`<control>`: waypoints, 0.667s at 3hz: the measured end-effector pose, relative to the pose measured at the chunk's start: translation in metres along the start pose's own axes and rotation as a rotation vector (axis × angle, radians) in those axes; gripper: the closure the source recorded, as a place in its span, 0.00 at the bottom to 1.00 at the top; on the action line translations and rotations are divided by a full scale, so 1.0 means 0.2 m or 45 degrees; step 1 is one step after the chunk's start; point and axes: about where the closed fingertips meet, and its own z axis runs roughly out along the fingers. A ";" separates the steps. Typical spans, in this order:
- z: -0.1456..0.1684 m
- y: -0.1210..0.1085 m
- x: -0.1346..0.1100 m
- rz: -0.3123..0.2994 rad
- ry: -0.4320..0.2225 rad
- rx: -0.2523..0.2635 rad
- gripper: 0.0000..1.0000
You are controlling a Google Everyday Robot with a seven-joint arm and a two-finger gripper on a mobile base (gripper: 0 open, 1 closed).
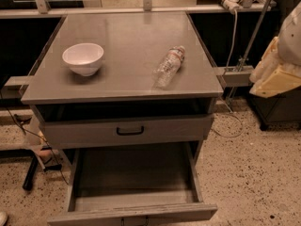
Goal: Close middle drawer
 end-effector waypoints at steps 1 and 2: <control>0.00 0.00 0.00 0.000 0.000 0.000 0.89; 0.00 0.00 0.00 0.000 0.000 0.000 1.00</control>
Offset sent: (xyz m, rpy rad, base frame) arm 0.0000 0.0000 0.0000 0.0000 0.0000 0.0000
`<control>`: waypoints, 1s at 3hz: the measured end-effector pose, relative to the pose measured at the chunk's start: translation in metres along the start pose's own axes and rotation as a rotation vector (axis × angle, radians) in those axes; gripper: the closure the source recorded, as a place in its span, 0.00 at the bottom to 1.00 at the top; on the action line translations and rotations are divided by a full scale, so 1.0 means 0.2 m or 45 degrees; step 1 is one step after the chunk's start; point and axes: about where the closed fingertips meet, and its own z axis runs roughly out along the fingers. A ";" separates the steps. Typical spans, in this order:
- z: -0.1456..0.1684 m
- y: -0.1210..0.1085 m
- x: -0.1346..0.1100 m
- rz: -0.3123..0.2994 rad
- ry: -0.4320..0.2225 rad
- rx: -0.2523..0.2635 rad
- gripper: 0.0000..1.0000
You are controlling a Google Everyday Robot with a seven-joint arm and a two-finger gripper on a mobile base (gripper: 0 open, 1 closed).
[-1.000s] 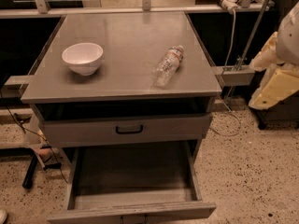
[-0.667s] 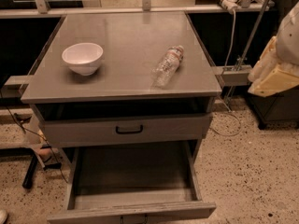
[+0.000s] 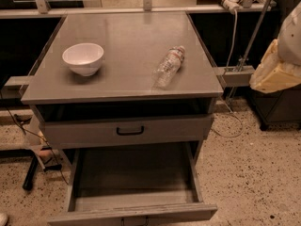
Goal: Close middle drawer
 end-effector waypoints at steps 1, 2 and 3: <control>0.03 0.13 0.08 0.035 0.026 -0.021 1.00; 0.14 0.40 0.23 0.115 0.078 -0.093 1.00; 0.36 0.69 0.37 0.144 0.137 -0.236 1.00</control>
Offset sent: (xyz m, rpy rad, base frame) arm -0.1557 -0.0368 -0.1379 -0.0397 0.2788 -0.1695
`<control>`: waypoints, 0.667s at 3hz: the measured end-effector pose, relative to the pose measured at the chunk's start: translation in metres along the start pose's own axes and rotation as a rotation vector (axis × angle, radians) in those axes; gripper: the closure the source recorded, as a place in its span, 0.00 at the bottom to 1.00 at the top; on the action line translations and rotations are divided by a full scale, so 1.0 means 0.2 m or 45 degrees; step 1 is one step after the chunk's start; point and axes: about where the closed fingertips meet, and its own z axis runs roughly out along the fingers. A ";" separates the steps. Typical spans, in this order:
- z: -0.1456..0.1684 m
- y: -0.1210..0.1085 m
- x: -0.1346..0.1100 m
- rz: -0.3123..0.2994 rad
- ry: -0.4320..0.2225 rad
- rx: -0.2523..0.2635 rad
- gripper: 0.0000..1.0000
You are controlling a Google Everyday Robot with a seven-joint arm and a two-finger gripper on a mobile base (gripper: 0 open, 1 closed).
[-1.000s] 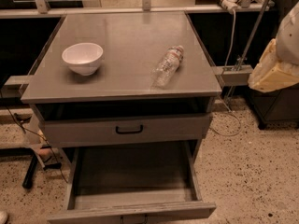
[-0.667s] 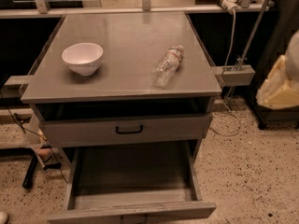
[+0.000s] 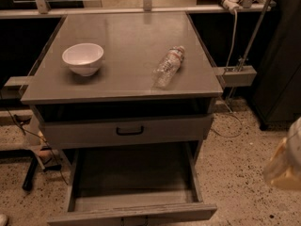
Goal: Close middle drawer
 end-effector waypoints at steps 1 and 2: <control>0.13 0.09 0.07 0.011 0.043 -0.082 1.00; 0.13 0.10 0.07 0.012 0.043 -0.083 1.00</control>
Offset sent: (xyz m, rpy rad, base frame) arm -0.0197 -0.0031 -0.0281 -0.0082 0.0729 -0.0034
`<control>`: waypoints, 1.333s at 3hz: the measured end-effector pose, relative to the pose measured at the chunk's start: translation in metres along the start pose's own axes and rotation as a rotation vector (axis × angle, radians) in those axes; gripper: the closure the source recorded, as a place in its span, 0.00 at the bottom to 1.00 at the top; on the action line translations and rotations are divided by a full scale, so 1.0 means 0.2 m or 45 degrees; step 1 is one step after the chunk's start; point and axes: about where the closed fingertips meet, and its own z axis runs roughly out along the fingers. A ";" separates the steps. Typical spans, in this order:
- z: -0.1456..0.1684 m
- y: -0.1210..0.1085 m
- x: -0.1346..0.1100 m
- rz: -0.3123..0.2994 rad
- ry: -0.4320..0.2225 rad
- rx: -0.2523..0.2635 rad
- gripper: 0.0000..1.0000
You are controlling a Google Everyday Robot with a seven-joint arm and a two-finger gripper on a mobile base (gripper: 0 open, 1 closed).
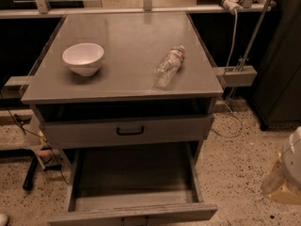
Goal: Close middle drawer
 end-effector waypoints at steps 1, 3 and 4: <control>0.20 0.09 0.01 0.041 -0.025 -0.085 1.00; 0.90 0.33 -0.07 0.188 -0.043 -0.326 1.00; 0.90 0.33 -0.07 0.188 -0.044 -0.326 1.00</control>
Offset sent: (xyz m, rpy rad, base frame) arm -0.0729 0.0589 -0.2099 0.1502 0.2928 -0.1551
